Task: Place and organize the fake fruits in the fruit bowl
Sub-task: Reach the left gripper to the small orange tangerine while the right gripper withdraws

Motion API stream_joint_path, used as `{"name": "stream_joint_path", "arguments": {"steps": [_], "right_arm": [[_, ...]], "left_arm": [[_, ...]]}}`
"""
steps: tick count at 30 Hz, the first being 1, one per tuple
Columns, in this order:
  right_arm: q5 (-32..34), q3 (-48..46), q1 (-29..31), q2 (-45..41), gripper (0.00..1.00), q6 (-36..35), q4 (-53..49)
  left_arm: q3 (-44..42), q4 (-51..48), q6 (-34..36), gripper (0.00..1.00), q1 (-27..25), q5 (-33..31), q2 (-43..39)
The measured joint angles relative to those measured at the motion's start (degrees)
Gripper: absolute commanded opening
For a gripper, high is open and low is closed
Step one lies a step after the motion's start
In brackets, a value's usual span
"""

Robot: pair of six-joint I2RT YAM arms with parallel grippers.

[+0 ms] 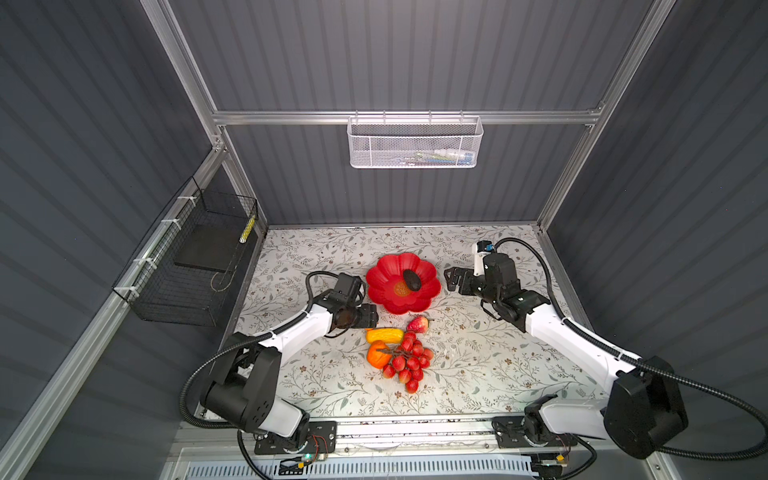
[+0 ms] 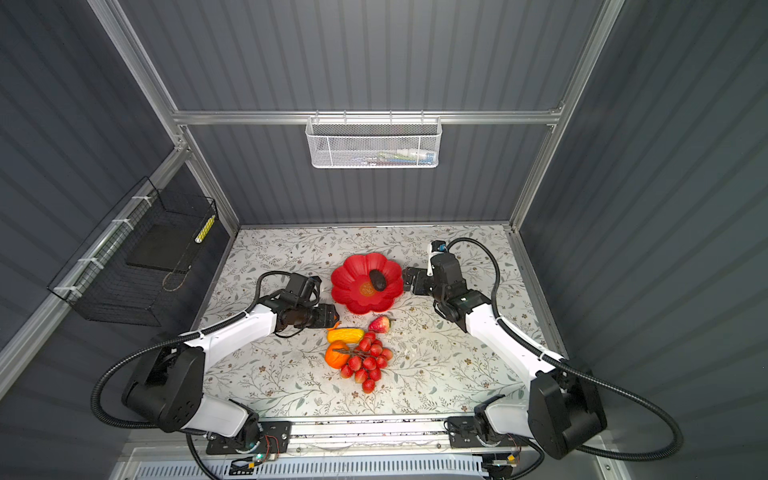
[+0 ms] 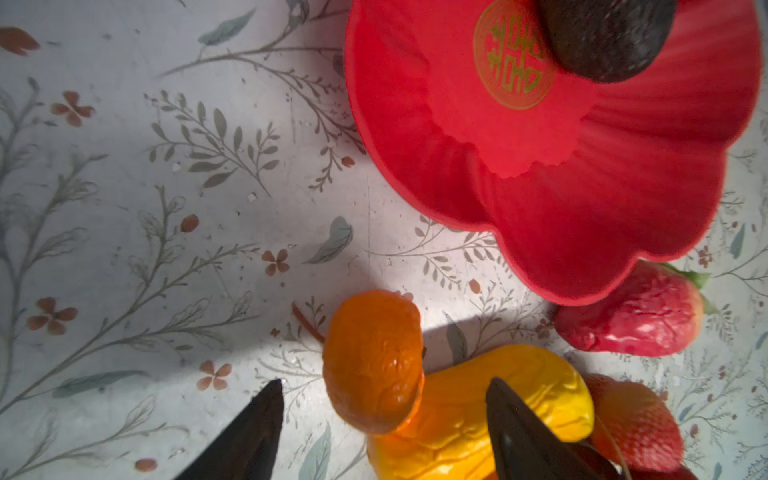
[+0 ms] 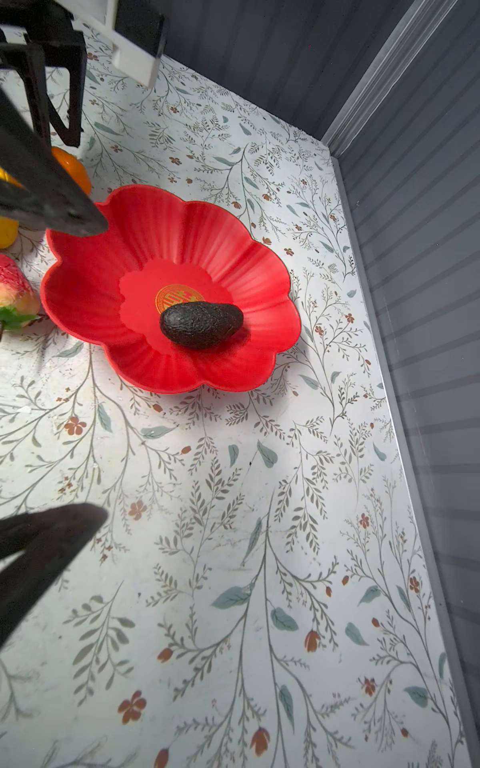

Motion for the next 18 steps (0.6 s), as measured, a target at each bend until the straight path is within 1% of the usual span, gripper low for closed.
{"name": "stream_joint_path", "arguments": {"steps": [4,8,12,14,18], "right_arm": [[-0.11,-0.68,-0.39,-0.76,0.99,0.02,0.00],[-0.15,-0.98,-0.74,-0.81,0.99,0.04,0.00],[-0.52,-1.29,-0.94,-0.76,0.99,0.33,0.13],[-0.76,-1.38,-1.01,-0.70,0.99,0.55,0.26],[-1.22,-1.38,-1.03,-0.59,0.99,0.98,0.48]], "left_arm": [[0.09,0.48,-0.35,0.66,-0.17,0.00,3.28],[0.13,0.59,-0.39,0.49,-0.26,-0.26,4.48],[0.31,0.17,0.00,0.37,-0.26,-1.05,4.15],[0.57,-1.11,0.81,0.34,-0.26,-1.88,3.10],[4.22,-6.69,3.37,0.34,-0.26,-4.66,-0.22]]}}
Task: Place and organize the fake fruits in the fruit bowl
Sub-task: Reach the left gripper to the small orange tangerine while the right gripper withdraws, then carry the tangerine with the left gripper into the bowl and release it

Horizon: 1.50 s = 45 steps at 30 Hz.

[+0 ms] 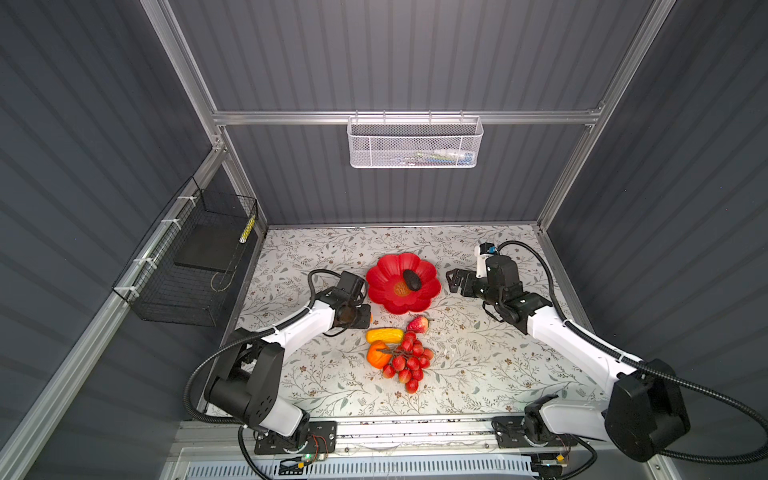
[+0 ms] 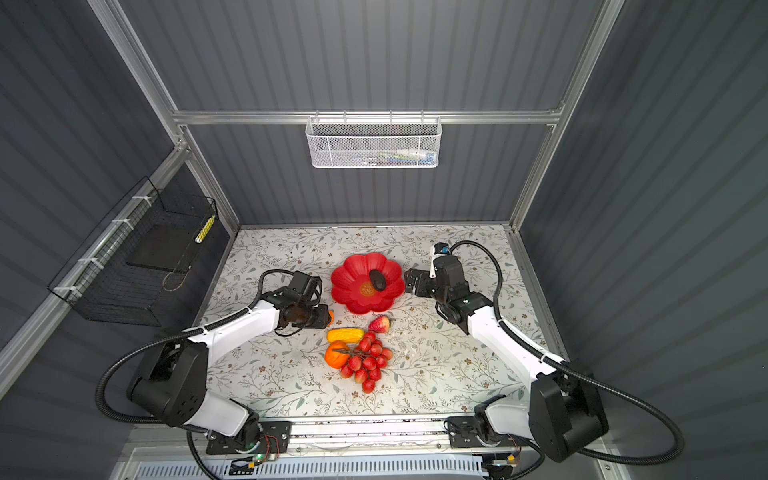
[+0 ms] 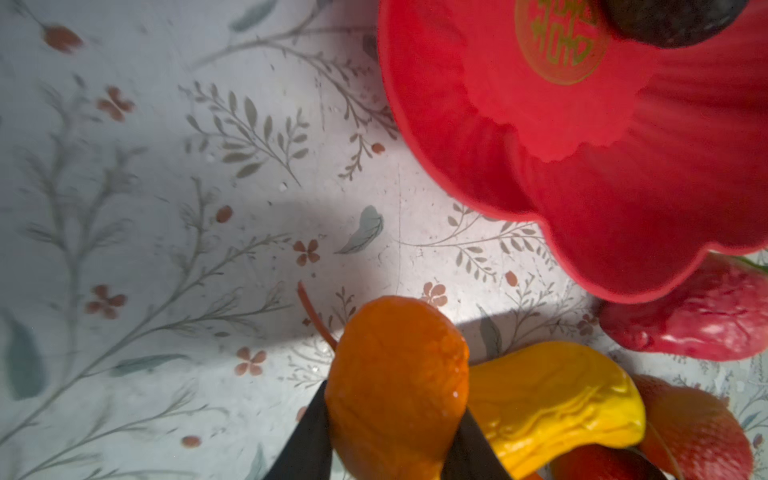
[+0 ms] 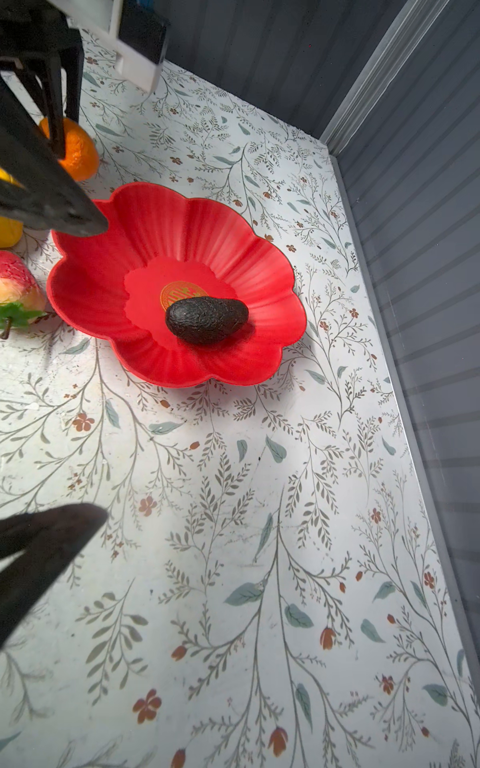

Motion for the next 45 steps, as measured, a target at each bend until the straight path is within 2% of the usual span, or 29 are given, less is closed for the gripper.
{"name": "stream_joint_path", "arguments": {"steps": [8,15,21,30,37,45], "right_arm": [[-0.44,-0.59,-0.61,-0.20,0.99,0.35,0.15],[-0.59,-3.37,-0.92,-4.24,0.99,0.61,-0.90],[-0.57,-5.99,-1.36,-8.11,0.99,0.90,-2.21],[-1.05,-9.44,-1.53,-10.73,0.99,2.10,-3.58],[-3.56,-11.32,-1.55,-10.80,0.99,4.35,-3.28],[-8.70,-14.69,-1.38,-8.52,0.96,8.28,-0.46]], "left_arm": [[17.22,-4.70,7.54,0.35,0.00,-3.65,-0.92],[30.38,-2.25,11.58,0.36,-1.14,-3.02,13.40],[37.44,-2.49,13.31,0.36,-5.70,-2.73,26.29],[41.55,-3.43,13.16,0.43,-7.69,-4.35,34.64],[43.65,-4.31,12.26,0.56,-7.50,-5.95,37.44],[43.56,-4.59,11.50,0.71,-7.50,-6.78,37.05]]}}
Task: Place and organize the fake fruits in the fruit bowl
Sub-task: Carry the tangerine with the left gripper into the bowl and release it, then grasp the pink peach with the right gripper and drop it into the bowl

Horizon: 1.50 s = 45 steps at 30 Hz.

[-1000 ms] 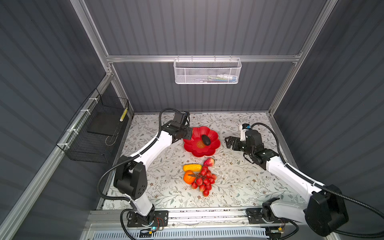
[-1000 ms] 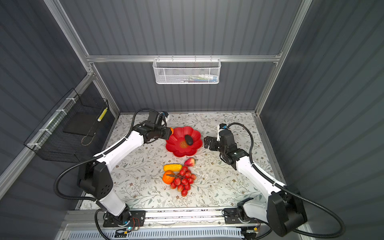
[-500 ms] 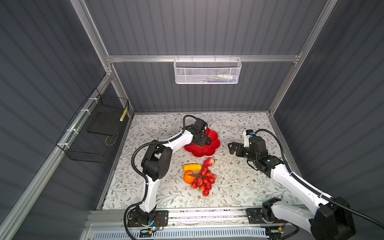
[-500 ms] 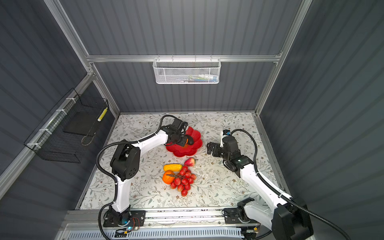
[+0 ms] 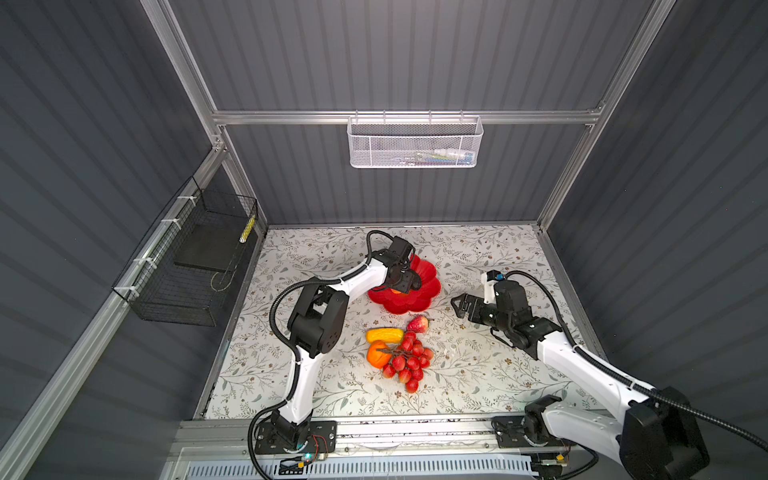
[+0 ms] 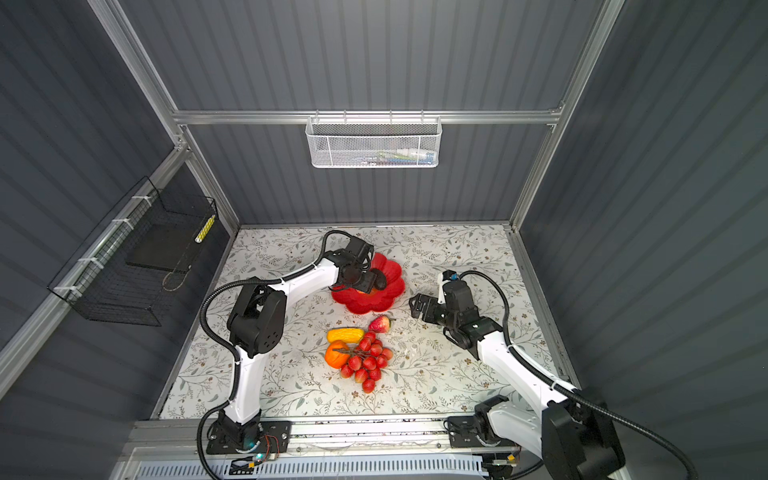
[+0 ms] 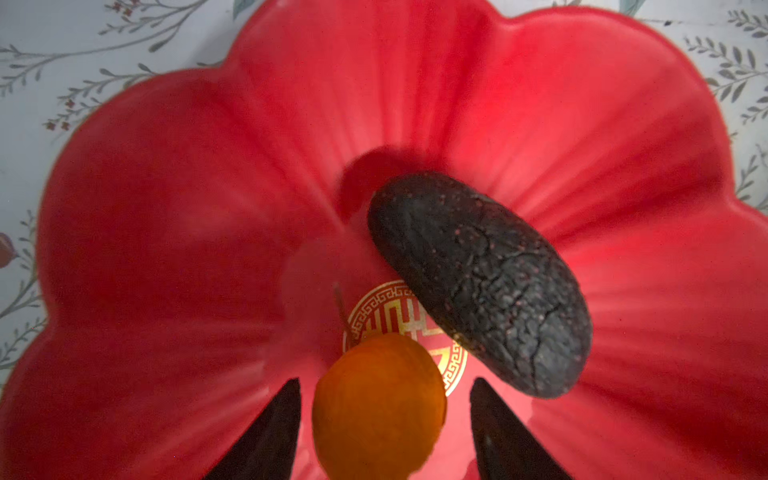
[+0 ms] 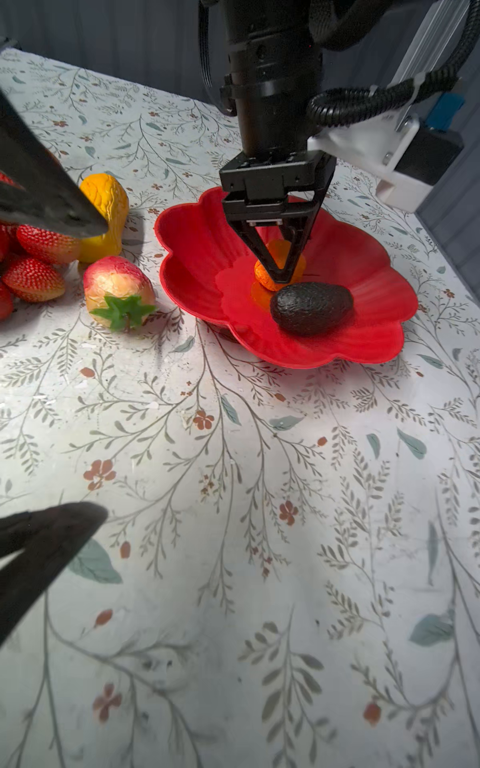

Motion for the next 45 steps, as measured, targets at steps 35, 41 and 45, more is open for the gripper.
{"name": "stream_joint_path", "arguments": {"steps": [35,41,45], "right_arm": [[1.97,10.14,17.55,29.88,0.64,16.52,8.59],[4.11,10.49,17.99,30.21,0.45,17.51,7.93],[6.12,8.90,17.99,27.67,0.40,17.84,7.17]], "left_arm": [[-41.66,23.74,-10.80,1.00,8.28,-21.00,-55.30],[-42.18,23.34,-11.19,1.00,8.66,-21.00,-55.28],[-42.47,23.32,-11.41,1.00,8.70,-21.00,-55.28]]}}
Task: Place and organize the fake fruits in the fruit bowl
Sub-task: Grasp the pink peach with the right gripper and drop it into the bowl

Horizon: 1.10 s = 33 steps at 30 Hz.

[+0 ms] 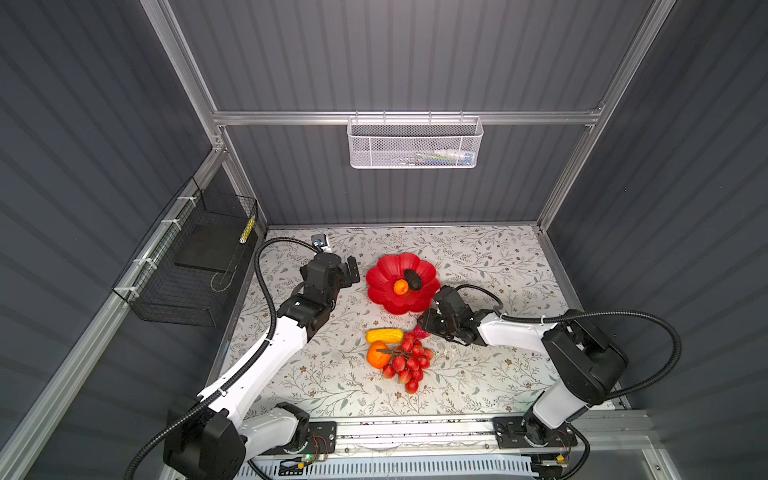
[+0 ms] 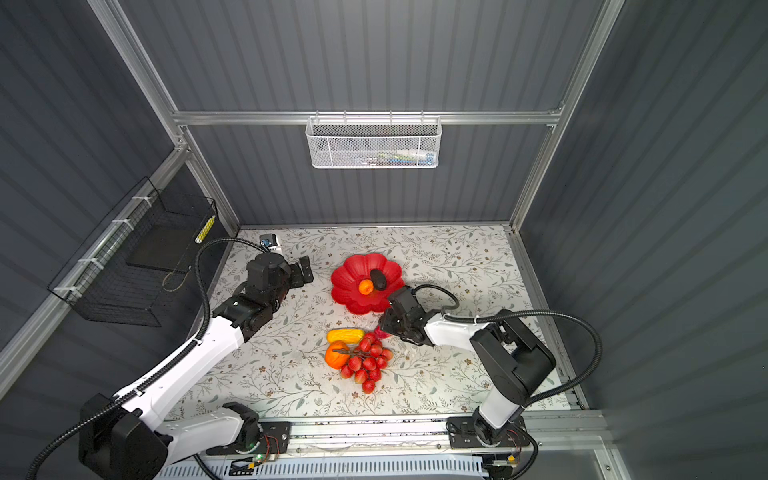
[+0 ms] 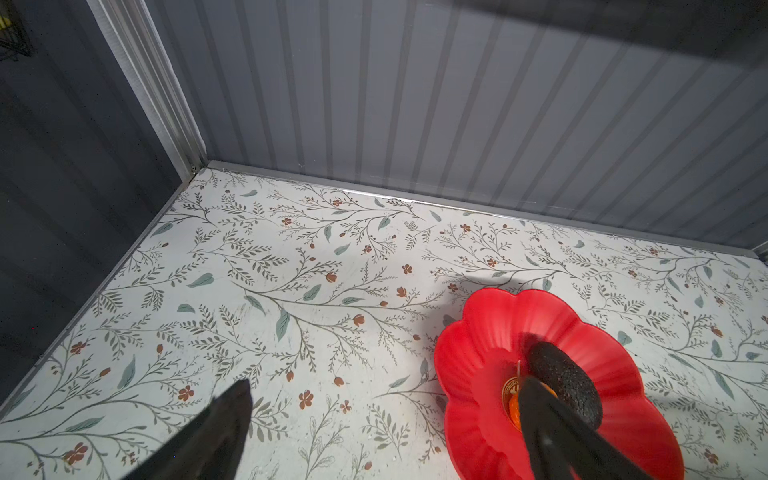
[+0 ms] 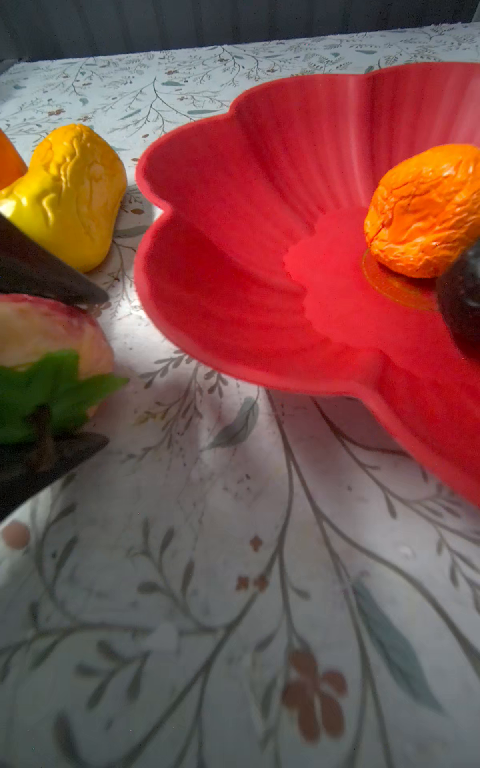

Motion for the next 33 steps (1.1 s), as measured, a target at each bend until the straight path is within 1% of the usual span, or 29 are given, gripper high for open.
{"name": "stream_joint_path", "arguments": {"steps": [2,7,10,13,17,20,26,33], "right_arm": [[1.49,-1.66,-0.02,-3.13,0.39,0.00,-1.09],[7.21,-5.16,-0.02,-14.97,0.38,-1.27,-6.97],[10.93,-4.76,-0.02,-20.94,0.39,-3.96,-10.51],[15.21,-1.33,0.02,-22.56,0.39,-8.35,-13.70],[19.32,6.05,0.28,-18.18,0.40,-14.75,-14.86],[20.15,11.30,0.31,-12.92,0.40,-19.06,-14.08],[18.64,21.33,0.31,-0.61,0.40,-24.98,-12.28],[14.36,30.27,-0.83,13.27,0.42,-27.91,-11.15]], "left_arm": [[-0.48,0.00,-0.22,1.00,0.00,0.00,0.00],[-1.70,0.02,-1.07,1.00,0.07,0.00,0.04],[-1.86,0.04,-1.29,1.00,0.26,0.00,0.31],[-2.12,0.00,-1.51,1.00,0.28,0.11,0.87],[-2.80,-0.50,-1.97,1.00,0.28,0.70,1.29],[-3.50,-1.01,-2.32,1.00,0.28,1.53,1.22],[-5.27,-4.74,-2.62,1.00,0.39,5.81,-0.96],[-9.60,-8.37,-4.31,1.00,0.39,15.10,-5.25]]}}
